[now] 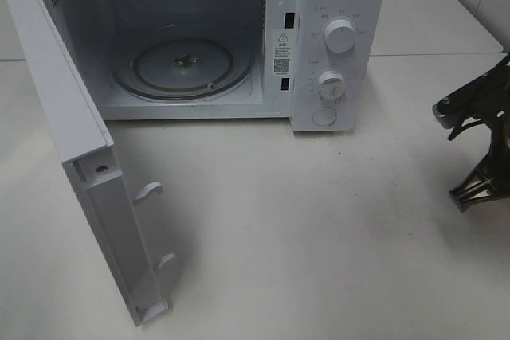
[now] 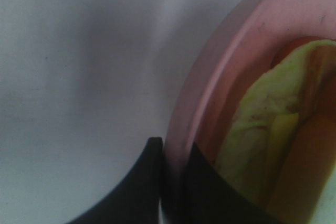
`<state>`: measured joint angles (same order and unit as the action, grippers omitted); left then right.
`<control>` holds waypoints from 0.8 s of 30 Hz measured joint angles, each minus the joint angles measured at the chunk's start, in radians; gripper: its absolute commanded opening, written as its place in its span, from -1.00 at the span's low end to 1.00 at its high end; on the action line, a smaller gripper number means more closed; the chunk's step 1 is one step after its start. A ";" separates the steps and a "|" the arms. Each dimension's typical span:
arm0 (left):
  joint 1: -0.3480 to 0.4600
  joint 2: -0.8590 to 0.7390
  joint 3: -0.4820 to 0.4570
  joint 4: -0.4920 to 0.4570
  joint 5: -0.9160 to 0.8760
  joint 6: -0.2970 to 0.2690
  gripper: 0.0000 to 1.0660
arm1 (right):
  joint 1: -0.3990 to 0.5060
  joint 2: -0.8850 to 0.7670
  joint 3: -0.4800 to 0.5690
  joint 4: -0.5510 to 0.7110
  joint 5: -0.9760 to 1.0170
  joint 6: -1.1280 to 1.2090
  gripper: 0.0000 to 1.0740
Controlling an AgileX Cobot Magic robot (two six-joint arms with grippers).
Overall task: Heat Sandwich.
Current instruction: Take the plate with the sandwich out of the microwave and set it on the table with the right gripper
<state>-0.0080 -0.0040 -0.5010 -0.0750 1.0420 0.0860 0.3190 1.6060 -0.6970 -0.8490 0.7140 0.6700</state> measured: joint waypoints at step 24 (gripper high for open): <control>0.000 0.000 0.000 0.000 0.000 0.000 0.94 | 0.000 0.202 -0.001 -0.108 -0.103 0.179 -0.98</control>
<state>-0.0080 -0.0040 -0.5010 -0.0750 1.0420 0.0860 0.3190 1.8080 -0.6980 -0.9570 0.6110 0.8490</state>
